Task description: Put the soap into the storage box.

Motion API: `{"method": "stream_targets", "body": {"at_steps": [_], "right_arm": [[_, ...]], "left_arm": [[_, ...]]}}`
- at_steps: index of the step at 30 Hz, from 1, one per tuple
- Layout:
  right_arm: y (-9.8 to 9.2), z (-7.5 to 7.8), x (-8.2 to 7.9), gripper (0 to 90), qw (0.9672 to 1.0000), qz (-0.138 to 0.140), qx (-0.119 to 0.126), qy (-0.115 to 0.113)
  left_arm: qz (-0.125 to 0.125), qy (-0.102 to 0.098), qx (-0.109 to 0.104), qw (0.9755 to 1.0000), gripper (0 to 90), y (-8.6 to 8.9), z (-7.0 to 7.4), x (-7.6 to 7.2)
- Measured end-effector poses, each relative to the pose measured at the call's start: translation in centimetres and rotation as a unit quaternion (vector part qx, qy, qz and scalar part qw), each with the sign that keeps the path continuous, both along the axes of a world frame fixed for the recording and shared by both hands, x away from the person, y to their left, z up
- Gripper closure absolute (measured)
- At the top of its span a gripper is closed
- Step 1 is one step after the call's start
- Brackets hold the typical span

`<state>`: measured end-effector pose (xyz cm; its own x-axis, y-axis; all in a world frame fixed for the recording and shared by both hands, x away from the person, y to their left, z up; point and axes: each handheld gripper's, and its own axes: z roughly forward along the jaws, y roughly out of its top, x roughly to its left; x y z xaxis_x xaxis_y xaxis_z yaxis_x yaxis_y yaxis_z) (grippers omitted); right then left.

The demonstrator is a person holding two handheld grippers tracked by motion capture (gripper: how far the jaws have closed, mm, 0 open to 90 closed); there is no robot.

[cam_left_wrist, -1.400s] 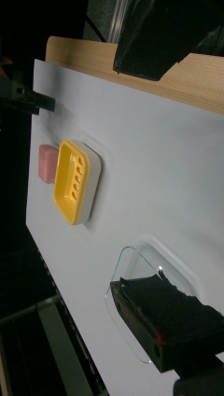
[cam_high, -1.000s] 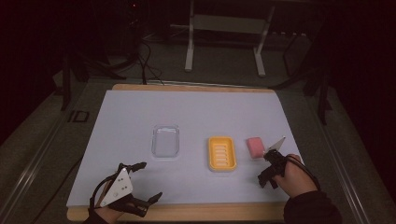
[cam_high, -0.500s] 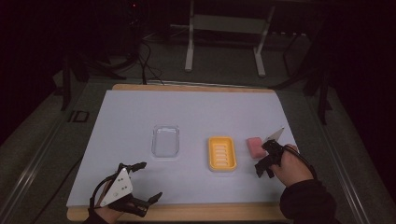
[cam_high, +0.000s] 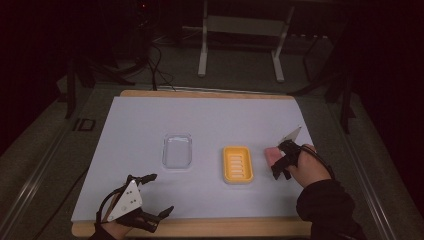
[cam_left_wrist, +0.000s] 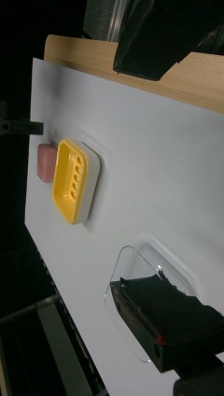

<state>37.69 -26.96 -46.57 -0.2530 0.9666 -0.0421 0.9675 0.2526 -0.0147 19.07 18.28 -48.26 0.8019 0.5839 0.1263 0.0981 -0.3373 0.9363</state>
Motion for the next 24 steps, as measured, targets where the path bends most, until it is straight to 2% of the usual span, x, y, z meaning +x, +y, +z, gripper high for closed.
{"method": "stream_targets", "body": {"at_steps": [8, 13, 15, 19, 24], "right_arm": [[0.2, 0.5, 1.5, 16.0, 0.9998, 0.007, -0.001, -0.019], [0.5, 0.8, 2.4, 15.9, 0.9995, 0.009, 0.011, -0.029], [0.6, 0.8, 2.9, 15.8, 0.9989, 0.019, 0.016, -0.039], [1.0, 0.8, 3.6, 15.1, 0.9979, 0.030, 0.007, -0.057], [1.2, 0.2, 4.3, 14.6, 0.9982, 0.034, 0.005, -0.050]], "left_arm": [[0.000, 0.001, 0.002, 1.0000, 0.6, 0.0, 0.0, 0.0], [-0.001, 0.001, 0.000, 1.0000, 0.6, 0.0, 0.0, 0.0], [0.000, 0.001, 0.002, 1.0000, 0.6, 0.0, 0.0, 0.0], [0.000, 0.001, 0.003, 1.0000, 0.6, 0.0, 0.0, 0.0], [-0.001, 0.001, 0.002, 1.0000, 0.6, 0.0, 0.0, 0.0]]}}
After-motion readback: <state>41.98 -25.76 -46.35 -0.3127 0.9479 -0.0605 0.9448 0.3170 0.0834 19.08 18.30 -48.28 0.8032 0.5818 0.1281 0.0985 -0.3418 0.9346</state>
